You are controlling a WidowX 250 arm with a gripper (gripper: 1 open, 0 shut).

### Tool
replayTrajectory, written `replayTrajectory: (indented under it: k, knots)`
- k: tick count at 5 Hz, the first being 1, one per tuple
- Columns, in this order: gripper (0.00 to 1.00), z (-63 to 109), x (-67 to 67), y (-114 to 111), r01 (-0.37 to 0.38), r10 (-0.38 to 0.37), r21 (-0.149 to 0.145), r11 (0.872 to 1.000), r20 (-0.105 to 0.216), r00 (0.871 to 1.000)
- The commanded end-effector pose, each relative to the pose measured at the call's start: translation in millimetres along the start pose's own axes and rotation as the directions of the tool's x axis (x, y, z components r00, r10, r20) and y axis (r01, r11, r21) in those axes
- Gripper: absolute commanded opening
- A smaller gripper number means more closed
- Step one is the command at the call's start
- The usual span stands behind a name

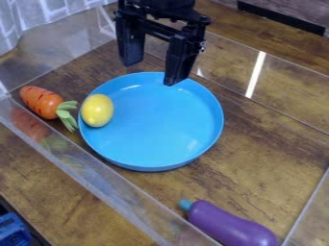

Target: Remove the purple eggplant from the blue tray and put it on the table

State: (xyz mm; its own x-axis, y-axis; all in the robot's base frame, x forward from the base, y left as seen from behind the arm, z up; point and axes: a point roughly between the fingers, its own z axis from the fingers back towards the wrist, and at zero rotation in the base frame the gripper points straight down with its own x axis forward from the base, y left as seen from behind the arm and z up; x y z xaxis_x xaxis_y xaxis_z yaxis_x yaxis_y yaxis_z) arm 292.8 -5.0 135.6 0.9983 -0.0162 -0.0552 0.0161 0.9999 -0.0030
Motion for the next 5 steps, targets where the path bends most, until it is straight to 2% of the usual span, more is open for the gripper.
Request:
replayTrajectory:
  k: [1,2,3,4,5]
  knots:
    - [1.00,-5.9,0.6,-2.5,0.022,-0.022,-0.002,1.000,-0.011,1.000]
    - [1.00,-14.2,0.6,-11.3,0.104,-0.104,-0.006,0.995,-0.017,0.994]
    - [1.00,-21.1,-2.6,-24.7,0.234,-0.234,-0.008,0.972,-0.019,0.972]
    - [1.00,-29.3,-7.4,-42.4,0.401,-0.401,-0.004,0.916,-0.016,0.916]
    - [1.00,-44.4,-7.4,-62.2,0.553,-0.553,0.014,0.833,-0.015,0.833]
